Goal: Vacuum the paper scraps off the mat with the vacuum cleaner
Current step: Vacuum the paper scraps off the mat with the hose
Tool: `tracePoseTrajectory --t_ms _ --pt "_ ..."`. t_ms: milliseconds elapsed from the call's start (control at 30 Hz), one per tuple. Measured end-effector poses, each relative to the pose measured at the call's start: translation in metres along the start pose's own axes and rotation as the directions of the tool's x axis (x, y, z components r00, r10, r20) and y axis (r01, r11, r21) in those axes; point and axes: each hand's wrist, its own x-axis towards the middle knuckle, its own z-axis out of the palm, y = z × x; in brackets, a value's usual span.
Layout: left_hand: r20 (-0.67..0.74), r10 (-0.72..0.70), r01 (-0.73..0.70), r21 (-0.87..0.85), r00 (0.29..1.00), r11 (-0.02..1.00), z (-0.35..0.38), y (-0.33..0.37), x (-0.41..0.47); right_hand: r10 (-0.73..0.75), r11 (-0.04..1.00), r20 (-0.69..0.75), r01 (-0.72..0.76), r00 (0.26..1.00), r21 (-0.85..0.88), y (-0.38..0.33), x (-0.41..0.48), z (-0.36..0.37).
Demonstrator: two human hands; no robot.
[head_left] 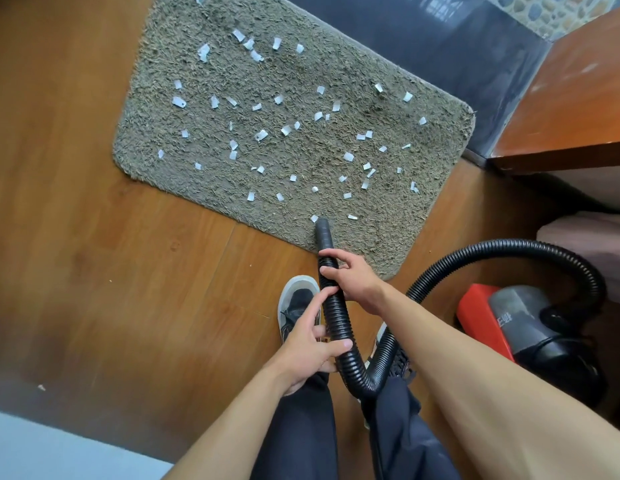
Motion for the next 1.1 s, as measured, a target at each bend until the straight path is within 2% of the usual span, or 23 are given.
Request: tracePoseTrajectory --t_ms 333,567,867,1100 --pt "-0.035 0.029 -0.03 -0.033 0.999 0.999 -0.01 0.0 -0.006 -0.043 0.999 0.005 0.043 0.999 -0.031 -0.007 0.004 0.017" --pt "-0.014 0.023 -0.023 0.036 1.0 0.999 0.01 0.005 0.0 -0.033 0.999 -0.059 0.034 0.998 0.024 0.003 -0.001 -0.006" --pt "0.027 0.031 -0.034 0.13 0.999 0.991 0.032 0.008 0.015 -0.088 0.99 -0.179 0.105 0.98 0.091 0.024 0.001 -0.033" --pt "0.006 0.053 -0.053 0.138 0.999 0.989 0.034 0.011 0.02 -0.15 0.984 -0.135 0.161 0.979 0.071 0.018 0.004 -0.039"
